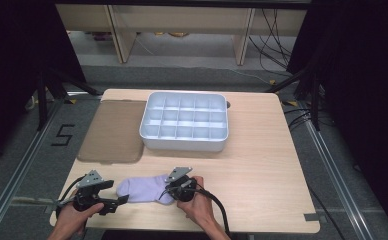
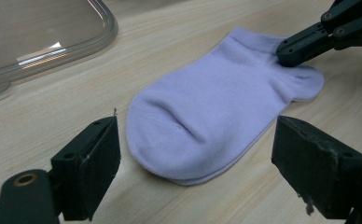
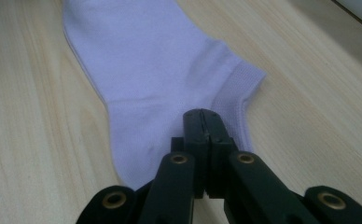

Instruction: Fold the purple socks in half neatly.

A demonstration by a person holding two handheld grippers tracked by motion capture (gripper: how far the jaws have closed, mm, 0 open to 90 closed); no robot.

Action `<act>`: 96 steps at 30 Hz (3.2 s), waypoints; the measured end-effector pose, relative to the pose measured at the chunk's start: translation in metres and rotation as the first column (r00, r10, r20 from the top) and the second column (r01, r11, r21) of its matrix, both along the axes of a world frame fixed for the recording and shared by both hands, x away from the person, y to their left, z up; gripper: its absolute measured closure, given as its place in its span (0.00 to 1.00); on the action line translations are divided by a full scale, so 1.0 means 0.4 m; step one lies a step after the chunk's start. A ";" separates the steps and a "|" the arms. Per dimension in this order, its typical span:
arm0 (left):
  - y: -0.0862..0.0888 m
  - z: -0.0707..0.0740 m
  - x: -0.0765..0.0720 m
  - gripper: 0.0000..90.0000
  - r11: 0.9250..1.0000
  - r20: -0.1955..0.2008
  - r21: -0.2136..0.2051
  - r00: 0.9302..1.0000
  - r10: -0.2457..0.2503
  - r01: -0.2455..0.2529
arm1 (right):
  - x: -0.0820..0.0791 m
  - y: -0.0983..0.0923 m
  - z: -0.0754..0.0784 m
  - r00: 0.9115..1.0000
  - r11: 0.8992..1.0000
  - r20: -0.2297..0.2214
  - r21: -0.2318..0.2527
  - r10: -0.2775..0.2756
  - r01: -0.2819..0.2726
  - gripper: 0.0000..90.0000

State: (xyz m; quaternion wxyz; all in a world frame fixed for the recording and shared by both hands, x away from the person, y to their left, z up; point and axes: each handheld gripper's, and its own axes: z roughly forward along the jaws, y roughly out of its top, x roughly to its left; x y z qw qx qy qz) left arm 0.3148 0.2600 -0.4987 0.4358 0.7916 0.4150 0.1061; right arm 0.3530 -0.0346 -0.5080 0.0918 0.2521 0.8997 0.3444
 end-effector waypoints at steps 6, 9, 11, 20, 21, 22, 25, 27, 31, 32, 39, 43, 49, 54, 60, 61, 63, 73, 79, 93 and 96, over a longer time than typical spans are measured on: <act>0.003 -0.001 0.000 0.16 1.000 -0.002 -0.004 1.000 0.011 -0.011 | -0.005 -0.017 0.002 1.000 1.000 -0.005 -0.008 -0.001 0.001 1.00; 0.004 0.000 0.000 0.16 1.000 -0.006 0.000 1.000 0.016 -0.016 | -0.008 -0.034 0.002 1.000 1.000 -0.001 -0.006 0.000 0.000 1.00; 0.004 0.000 0.000 0.16 1.000 -0.003 -0.004 1.000 0.015 -0.015 | -0.015 -0.049 0.005 1.000 1.000 -0.013 -0.010 -0.008 0.008 1.00; 0.003 -0.002 0.000 0.16 1.000 -0.002 -0.005 1.000 0.012 -0.012 | -0.031 -0.115 0.014 0.999 0.999 -0.027 -0.045 -0.017 0.015 1.00; -0.001 -0.003 -0.001 0.16 1.000 0.002 -0.006 1.000 0.020 -0.020 | -0.034 -0.129 0.012 0.999 0.999 -0.024 -0.036 -0.027 0.026 1.00; -0.001 -0.003 -0.001 0.16 1.000 0.002 -0.006 1.000 0.020 -0.020 | -0.034 -0.129 0.012 0.999 0.999 -0.024 -0.036 -0.027 0.026 1.00; -0.003 -0.004 -0.001 0.17 1.000 -0.009 0.001 1.000 0.005 -0.005 | -0.037 -0.168 0.016 0.999 0.998 -0.028 -0.053 -0.030 0.028 1.00; -0.015 -0.005 -0.003 0.17 1.000 -0.004 0.003 1.000 -0.007 0.007 | -0.042 -0.186 0.016 0.998 0.998 -0.030 -0.042 -0.049 0.047 1.00; -0.032 -0.005 -0.002 0.19 0.999 -0.015 0.006 0.999 -0.033 0.033 | -0.045 -0.220 0.021 0.997 0.996 -0.035 -0.057 -0.074 0.072 1.00; -0.032 -0.005 -0.002 0.20 0.999 -0.015 0.006 0.999 -0.033 0.033 | -0.045 -0.220 0.021 0.997 0.996 -0.035 -0.057 -0.074 0.072 1.00; -0.092 -0.007 0.007 0.26 0.995 -0.016 0.017 0.995 -0.099 0.099 | -0.044 -0.245 0.018 0.998 0.996 -0.014 -0.053 -0.067 0.066 1.00; -0.114 -0.010 0.015 0.30 0.996 -0.015 0.010 0.996 -0.091 0.092 | -0.044 -0.247 0.020 0.998 0.996 -0.027 -0.062 -0.063 0.062 1.00; -0.154 -0.013 0.032 0.35 0.990 -0.026 0.050 0.991 -0.128 0.129 | -0.048 -0.255 0.019 0.996 0.995 -0.027 -0.056 -0.087 0.085 1.00; -0.187 -0.010 0.042 0.40 0.978 -0.025 0.111 0.984 -0.177 0.179 | -0.054 -0.268 0.023 0.995 0.993 -0.032 -0.069 -0.099 0.097 1.00; -0.215 -0.017 0.049 0.52 0.965 -0.001 0.175 0.980 -0.197 0.194 | -0.053 -0.276 0.018 0.995 0.994 -0.025 -0.050 -0.097 0.096 1.00; -0.219 -0.018 0.046 0.57 0.967 -0.002 0.170 0.981 -0.193 0.191 | -0.053 -0.276 0.017 0.995 0.994 -0.026 -0.049 -0.097 0.095 1.00; -0.230 -0.020 0.048 0.59 0.959 0.008 0.197 0.978 -0.209 0.204 | -0.052 -0.278 0.020 0.995 0.995 -0.036 -0.059 -0.088 0.086 1.00; -0.236 -0.043 0.054 0.87 0.971 -0.054 0.077 0.974 -0.221 0.224 | -0.054 -0.277 0.021 0.995 0.994 -0.040 -0.060 -0.097 0.094 0.98; -0.229 -0.044 0.057 0.93 0.970 -0.058 0.054 0.971 -0.234 0.237 | -0.055 -0.268 0.031 0.996 0.996 -0.022 -0.036 -0.083 0.083 0.96; -0.224 0.009 0.043 0.94 0.966 0.007 0.052 0.967 -0.254 0.253 | -0.065 -0.149 0.046 1.000 0.999 0.001 0.030 0.017 -0.017 0.97; -0.222 0.022 0.040 0.94 0.963 0.015 0.062 0.965 -0.263 0.262 | -0.064 -0.120 0.036 0.999 0.999 -0.013 0.007 0.035 -0.034 0.97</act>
